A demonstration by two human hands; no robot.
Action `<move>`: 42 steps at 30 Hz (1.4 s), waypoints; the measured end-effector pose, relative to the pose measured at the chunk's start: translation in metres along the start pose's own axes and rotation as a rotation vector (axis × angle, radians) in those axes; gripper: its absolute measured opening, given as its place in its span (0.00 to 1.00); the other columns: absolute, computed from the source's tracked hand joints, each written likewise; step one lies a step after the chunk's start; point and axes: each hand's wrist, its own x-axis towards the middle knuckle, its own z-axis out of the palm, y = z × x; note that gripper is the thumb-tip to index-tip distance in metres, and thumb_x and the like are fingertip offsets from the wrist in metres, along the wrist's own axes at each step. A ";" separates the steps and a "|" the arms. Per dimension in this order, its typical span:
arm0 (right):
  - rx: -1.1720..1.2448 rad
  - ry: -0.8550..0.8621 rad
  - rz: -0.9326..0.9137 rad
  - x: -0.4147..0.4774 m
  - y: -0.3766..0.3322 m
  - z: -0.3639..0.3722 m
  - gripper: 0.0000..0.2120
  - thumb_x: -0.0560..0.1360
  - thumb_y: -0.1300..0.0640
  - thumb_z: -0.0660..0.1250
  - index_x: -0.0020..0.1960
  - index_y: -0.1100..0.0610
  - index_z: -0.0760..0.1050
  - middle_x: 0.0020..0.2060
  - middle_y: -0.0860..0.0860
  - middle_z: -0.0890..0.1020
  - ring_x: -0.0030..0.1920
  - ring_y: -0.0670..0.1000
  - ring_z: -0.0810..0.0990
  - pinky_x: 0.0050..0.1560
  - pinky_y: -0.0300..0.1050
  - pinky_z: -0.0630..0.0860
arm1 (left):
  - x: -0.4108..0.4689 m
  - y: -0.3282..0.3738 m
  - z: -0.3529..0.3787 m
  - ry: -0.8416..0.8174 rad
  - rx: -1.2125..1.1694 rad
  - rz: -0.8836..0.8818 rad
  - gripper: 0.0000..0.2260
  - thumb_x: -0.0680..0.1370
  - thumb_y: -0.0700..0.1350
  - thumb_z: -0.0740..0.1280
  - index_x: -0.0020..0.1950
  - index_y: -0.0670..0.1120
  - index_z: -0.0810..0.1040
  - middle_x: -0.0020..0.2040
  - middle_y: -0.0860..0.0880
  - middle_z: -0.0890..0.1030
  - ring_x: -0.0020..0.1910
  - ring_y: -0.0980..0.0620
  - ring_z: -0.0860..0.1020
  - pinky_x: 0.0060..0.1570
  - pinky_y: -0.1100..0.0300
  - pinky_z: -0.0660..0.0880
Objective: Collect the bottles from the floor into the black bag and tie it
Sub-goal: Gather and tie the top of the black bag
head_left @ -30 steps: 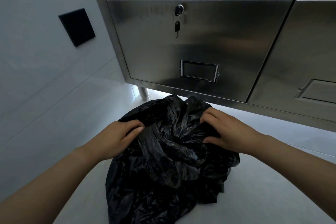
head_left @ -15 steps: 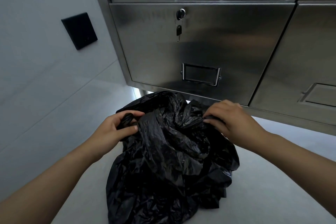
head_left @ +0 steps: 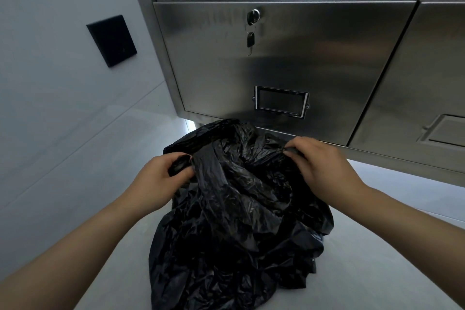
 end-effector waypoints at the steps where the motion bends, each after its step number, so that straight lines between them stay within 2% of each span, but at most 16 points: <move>1: 0.062 0.002 0.010 0.001 0.000 -0.001 0.05 0.76 0.57 0.63 0.47 0.58 0.74 0.39 0.51 0.80 0.40 0.52 0.77 0.40 0.39 0.70 | 0.000 0.002 0.000 0.008 -0.125 -0.033 0.04 0.76 0.44 0.67 0.44 0.50 0.81 0.32 0.55 0.83 0.29 0.62 0.78 0.29 0.74 0.70; 2: 0.121 0.000 0.019 0.001 -0.001 -0.001 0.04 0.76 0.57 0.63 0.47 0.57 0.74 0.37 0.50 0.80 0.38 0.49 0.76 0.39 0.36 0.68 | 0.000 0.005 0.000 0.009 -0.224 -0.063 0.04 0.76 0.43 0.66 0.45 0.48 0.82 0.31 0.56 0.82 0.27 0.64 0.77 0.28 0.76 0.69; 4: 0.216 0.005 0.037 0.003 -0.004 -0.001 0.04 0.76 0.57 0.63 0.46 0.57 0.74 0.36 0.49 0.80 0.37 0.45 0.75 0.37 0.32 0.67 | 0.000 0.007 -0.001 -0.007 -0.383 -0.102 0.05 0.76 0.42 0.67 0.49 0.45 0.81 0.33 0.55 0.83 0.29 0.63 0.78 0.30 0.75 0.70; 7: 0.302 0.019 0.077 0.006 -0.008 -0.001 0.04 0.77 0.57 0.62 0.47 0.57 0.74 0.37 0.49 0.80 0.40 0.44 0.75 0.38 0.28 0.66 | 0.001 0.010 -0.003 -0.016 -0.558 -0.117 0.13 0.69 0.47 0.69 0.52 0.46 0.81 0.42 0.50 0.85 0.40 0.54 0.83 0.38 0.69 0.76; 9: 0.315 0.013 0.097 0.008 -0.011 0.000 0.05 0.77 0.55 0.62 0.46 0.57 0.73 0.37 0.50 0.80 0.40 0.45 0.74 0.38 0.29 0.66 | 0.002 0.012 -0.003 -0.008 -0.646 -0.120 0.12 0.68 0.46 0.68 0.51 0.47 0.82 0.44 0.47 0.85 0.44 0.51 0.83 0.41 0.66 0.77; 14: 0.336 -0.002 0.155 0.008 -0.019 -0.001 0.09 0.74 0.48 0.65 0.43 0.54 0.72 0.33 0.46 0.78 0.38 0.41 0.74 0.35 0.29 0.67 | 0.003 0.020 0.000 0.023 -0.817 -0.105 0.09 0.68 0.43 0.65 0.44 0.50 0.83 0.39 0.50 0.84 0.39 0.55 0.82 0.37 0.64 0.78; 16: 0.377 -0.015 0.208 0.007 -0.021 -0.002 0.12 0.68 0.44 0.70 0.42 0.50 0.73 0.35 0.43 0.79 0.39 0.39 0.76 0.36 0.29 0.69 | 0.003 0.027 0.002 0.045 -0.796 -0.070 0.07 0.70 0.48 0.67 0.46 0.51 0.82 0.39 0.52 0.83 0.38 0.57 0.81 0.36 0.66 0.77; 19: 0.362 -0.038 0.224 0.006 -0.023 0.001 0.16 0.62 0.46 0.76 0.42 0.50 0.72 0.36 0.42 0.79 0.40 0.38 0.76 0.37 0.29 0.70 | 0.002 0.037 0.009 0.126 -0.630 -0.004 0.15 0.64 0.57 0.70 0.46 0.53 0.81 0.34 0.59 0.80 0.31 0.64 0.77 0.31 0.74 0.71; 22: 0.345 -0.005 0.210 0.007 -0.021 0.005 0.13 0.66 0.51 0.75 0.41 0.52 0.72 0.36 0.43 0.79 0.40 0.40 0.76 0.38 0.31 0.70 | 0.002 0.044 0.017 0.123 -0.486 0.014 0.12 0.62 0.55 0.72 0.43 0.54 0.83 0.32 0.60 0.81 0.29 0.65 0.77 0.29 0.76 0.68; 26: 0.269 0.005 0.173 0.005 -0.013 0.004 0.10 0.70 0.53 0.72 0.42 0.52 0.71 0.38 0.44 0.76 0.40 0.45 0.74 0.40 0.29 0.67 | -0.003 0.039 0.027 0.091 -0.432 -0.026 0.10 0.62 0.52 0.74 0.42 0.54 0.84 0.38 0.55 0.85 0.38 0.59 0.83 0.37 0.72 0.75; 29: 0.189 -0.033 0.136 -0.001 -0.008 0.006 0.09 0.73 0.53 0.69 0.44 0.52 0.68 0.39 0.46 0.73 0.40 0.46 0.71 0.40 0.27 0.64 | -0.007 0.033 0.034 0.076 -0.387 -0.035 0.11 0.62 0.53 0.74 0.43 0.54 0.83 0.40 0.55 0.85 0.40 0.56 0.84 0.40 0.69 0.77; 33: 0.145 -0.072 0.071 -0.004 -0.006 0.007 0.08 0.75 0.55 0.65 0.45 0.53 0.66 0.39 0.46 0.73 0.40 0.48 0.69 0.37 0.35 0.61 | -0.008 0.028 0.039 0.044 -0.358 -0.009 0.10 0.65 0.54 0.72 0.44 0.55 0.82 0.42 0.57 0.85 0.41 0.58 0.83 0.41 0.71 0.76; 37: 0.114 -0.136 -0.004 -0.004 -0.005 0.006 0.05 0.77 0.55 0.62 0.48 0.57 0.70 0.41 0.47 0.74 0.40 0.49 0.72 0.42 0.42 0.67 | -0.009 0.023 0.041 0.014 -0.322 0.032 0.05 0.69 0.50 0.71 0.44 0.58 0.81 0.43 0.60 0.84 0.41 0.62 0.82 0.40 0.74 0.74; 38: 0.112 -0.155 -0.021 -0.005 -0.004 0.006 0.05 0.77 0.55 0.62 0.48 0.57 0.71 0.40 0.47 0.73 0.40 0.48 0.71 0.42 0.42 0.68 | -0.010 0.021 0.041 0.006 -0.313 0.027 0.05 0.70 0.51 0.70 0.44 0.58 0.81 0.43 0.61 0.83 0.42 0.62 0.81 0.41 0.73 0.74; 42: 0.147 -0.205 -0.037 -0.012 0.004 0.005 0.05 0.77 0.56 0.61 0.46 0.57 0.70 0.37 0.43 0.72 0.38 0.40 0.70 0.40 0.29 0.64 | -0.011 0.011 0.034 -0.033 -0.262 0.004 0.08 0.66 0.56 0.69 0.44 0.60 0.81 0.45 0.63 0.83 0.44 0.63 0.81 0.44 0.73 0.74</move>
